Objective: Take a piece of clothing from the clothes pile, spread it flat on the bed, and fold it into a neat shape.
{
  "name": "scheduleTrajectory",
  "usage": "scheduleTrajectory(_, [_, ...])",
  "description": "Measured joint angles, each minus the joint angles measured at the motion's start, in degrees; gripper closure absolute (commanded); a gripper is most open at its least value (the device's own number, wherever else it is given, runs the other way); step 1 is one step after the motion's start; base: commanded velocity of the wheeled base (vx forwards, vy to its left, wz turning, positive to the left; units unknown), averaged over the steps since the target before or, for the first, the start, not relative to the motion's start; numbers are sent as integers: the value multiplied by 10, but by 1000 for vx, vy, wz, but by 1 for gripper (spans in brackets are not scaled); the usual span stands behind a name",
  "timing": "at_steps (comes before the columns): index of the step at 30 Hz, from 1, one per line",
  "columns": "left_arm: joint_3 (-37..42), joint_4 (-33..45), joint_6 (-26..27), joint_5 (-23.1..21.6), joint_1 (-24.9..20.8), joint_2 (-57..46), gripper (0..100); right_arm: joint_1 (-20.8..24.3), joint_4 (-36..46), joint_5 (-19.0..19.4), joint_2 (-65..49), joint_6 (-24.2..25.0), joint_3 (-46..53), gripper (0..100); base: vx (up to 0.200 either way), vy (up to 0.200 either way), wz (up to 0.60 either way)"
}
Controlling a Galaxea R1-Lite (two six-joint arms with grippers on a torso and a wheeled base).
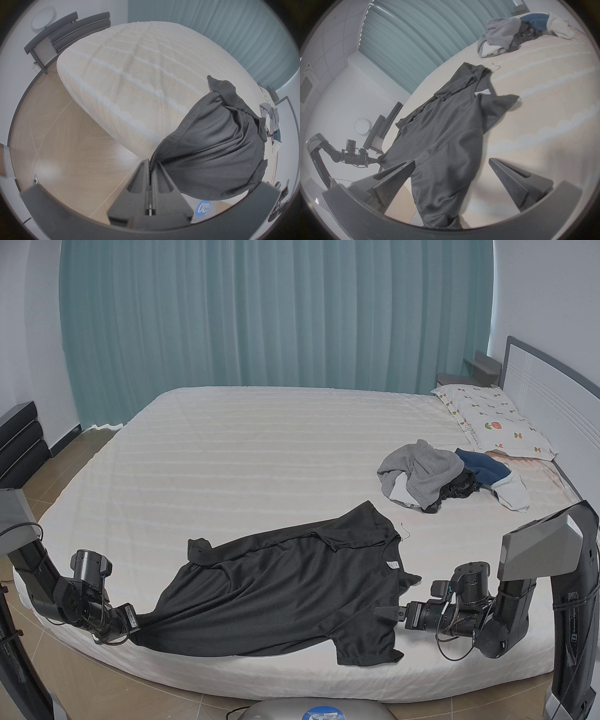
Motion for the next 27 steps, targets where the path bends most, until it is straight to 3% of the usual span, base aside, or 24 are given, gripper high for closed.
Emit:
scheduleTrajectory(2, [0, 0, 0, 0, 0, 0, 100, 5, 20, -1, 4, -3, -8, 0, 0, 0, 0])
scheduleTrajectory(3, [0, 0, 0, 0, 0, 0, 100, 7, 26, -2, 5, -4, -11, 100, 0, 0, 0])
scheduleTrajectory(16, [3, 1, 0, -12, -1, 2, 100, 7, 50, -23, -4, -52, 29, 100, 0, 0, 0])
scheduleTrajectory(27, [13, 5, 0, -28, -9, 2, 100, -76, 48, 5, -76, -126, 167, 100, 0, 0, 0])
